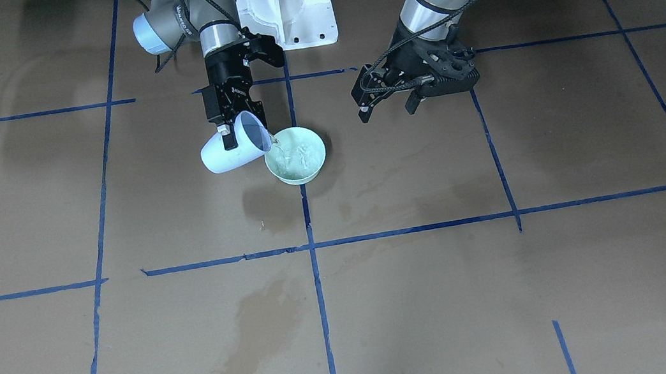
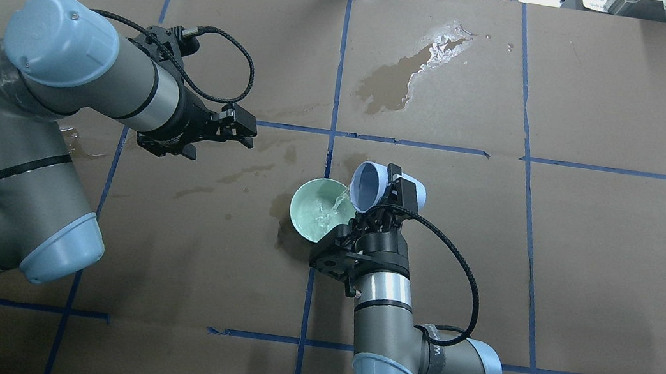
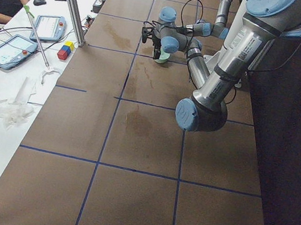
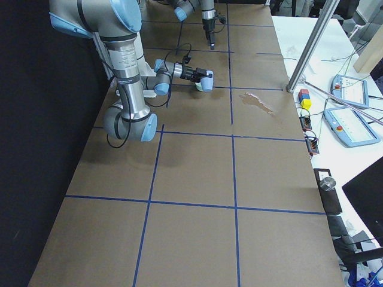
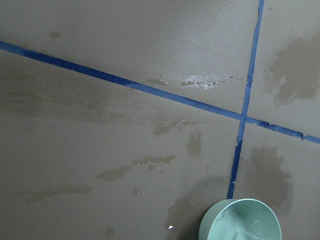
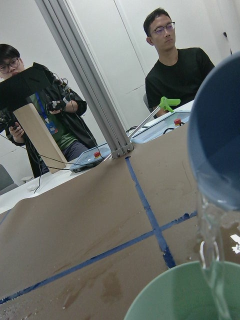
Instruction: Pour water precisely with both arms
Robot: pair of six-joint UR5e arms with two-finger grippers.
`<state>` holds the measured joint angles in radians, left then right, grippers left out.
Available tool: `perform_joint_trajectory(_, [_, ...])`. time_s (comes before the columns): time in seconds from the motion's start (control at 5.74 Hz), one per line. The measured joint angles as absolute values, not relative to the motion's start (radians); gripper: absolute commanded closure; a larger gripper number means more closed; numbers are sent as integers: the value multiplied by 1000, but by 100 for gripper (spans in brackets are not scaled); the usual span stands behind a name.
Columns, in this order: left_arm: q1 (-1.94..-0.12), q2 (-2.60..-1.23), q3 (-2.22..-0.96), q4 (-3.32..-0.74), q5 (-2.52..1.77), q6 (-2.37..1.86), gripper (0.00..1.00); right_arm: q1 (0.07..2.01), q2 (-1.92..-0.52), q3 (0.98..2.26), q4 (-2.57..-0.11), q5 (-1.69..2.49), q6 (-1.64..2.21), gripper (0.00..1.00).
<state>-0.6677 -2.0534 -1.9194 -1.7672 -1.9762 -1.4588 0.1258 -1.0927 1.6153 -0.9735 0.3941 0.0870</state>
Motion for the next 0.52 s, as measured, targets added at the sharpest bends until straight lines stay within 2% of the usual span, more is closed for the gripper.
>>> perform_joint_trajectory(0.35, [-667,-2053,-1919,-1767,-1977,-1459,0,126,-1092,1615,-966,397,69,84])
perform_joint_trajectory(0.52, [-667,-2054,-1919,-1767,-1977,-1459,0,124,-1092,1615,-966,396,70,88])
